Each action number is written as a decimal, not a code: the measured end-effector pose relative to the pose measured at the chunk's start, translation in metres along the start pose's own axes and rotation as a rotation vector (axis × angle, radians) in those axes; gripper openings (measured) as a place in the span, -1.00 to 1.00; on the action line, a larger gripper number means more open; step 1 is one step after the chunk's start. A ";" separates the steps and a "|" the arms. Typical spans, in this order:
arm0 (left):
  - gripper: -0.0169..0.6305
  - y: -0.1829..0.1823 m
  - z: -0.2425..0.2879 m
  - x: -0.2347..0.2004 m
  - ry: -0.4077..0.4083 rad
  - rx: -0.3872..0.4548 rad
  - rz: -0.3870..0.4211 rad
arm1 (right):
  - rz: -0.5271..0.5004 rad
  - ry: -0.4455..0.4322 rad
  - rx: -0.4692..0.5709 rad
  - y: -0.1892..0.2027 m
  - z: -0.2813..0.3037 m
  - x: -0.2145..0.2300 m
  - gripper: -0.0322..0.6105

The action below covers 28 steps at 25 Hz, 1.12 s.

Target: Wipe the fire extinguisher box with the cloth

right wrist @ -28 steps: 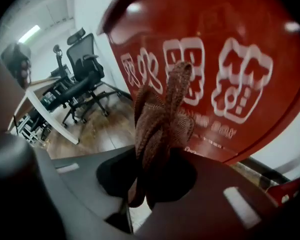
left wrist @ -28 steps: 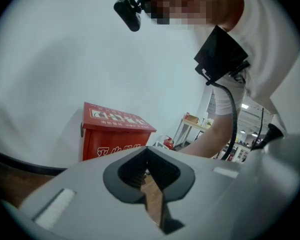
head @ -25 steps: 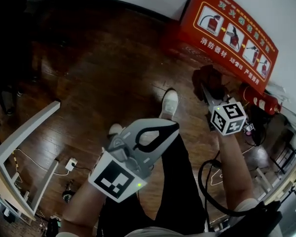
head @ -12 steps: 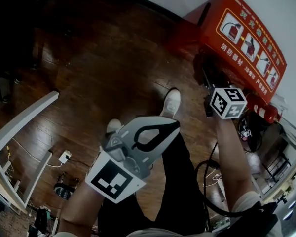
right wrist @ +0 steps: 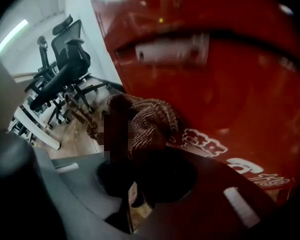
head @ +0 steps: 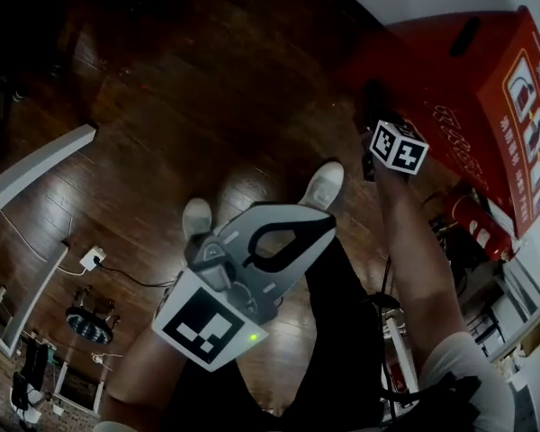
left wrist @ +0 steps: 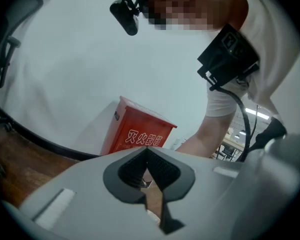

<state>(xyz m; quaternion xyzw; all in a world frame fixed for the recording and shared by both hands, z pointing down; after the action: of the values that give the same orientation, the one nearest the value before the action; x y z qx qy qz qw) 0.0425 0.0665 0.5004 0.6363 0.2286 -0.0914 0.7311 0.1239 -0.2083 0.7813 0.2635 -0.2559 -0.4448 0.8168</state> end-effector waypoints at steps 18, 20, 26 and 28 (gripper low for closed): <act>-0.95 -0.125 -0.103 -0.003 -0.029 0.122 0.047 | -0.758 -0.367 -0.189 -0.204 -0.191 -0.179 -0.71; -0.95 -0.152 -0.111 -0.017 -0.031 0.151 0.092 | -0.895 -0.410 -0.277 -0.265 -0.192 -0.184 -0.71; -0.95 -0.193 -0.125 -0.059 -0.088 0.138 0.089 | -1.149 -0.524 -0.615 -0.343 -0.127 -0.167 -0.71; -0.95 -0.195 -0.118 -0.075 -0.123 0.130 0.082 | -1.224 -0.586 -0.780 -0.334 -0.096 -0.152 -0.71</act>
<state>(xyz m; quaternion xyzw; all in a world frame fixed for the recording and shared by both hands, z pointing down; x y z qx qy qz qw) -0.1320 0.1353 0.3504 0.6845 0.1509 -0.1150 0.7039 -0.0835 -0.2135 0.4633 -0.0765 -0.0951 -0.9254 0.3589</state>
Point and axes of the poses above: the fingertips, and each gripper's own axes: z forward along the fingers, x to its right, y out of its underside, the point moved 8 cm from there along -z, backward along the fingers, and after that the axes turned 13 degrees about x, right-handed, at the moved point
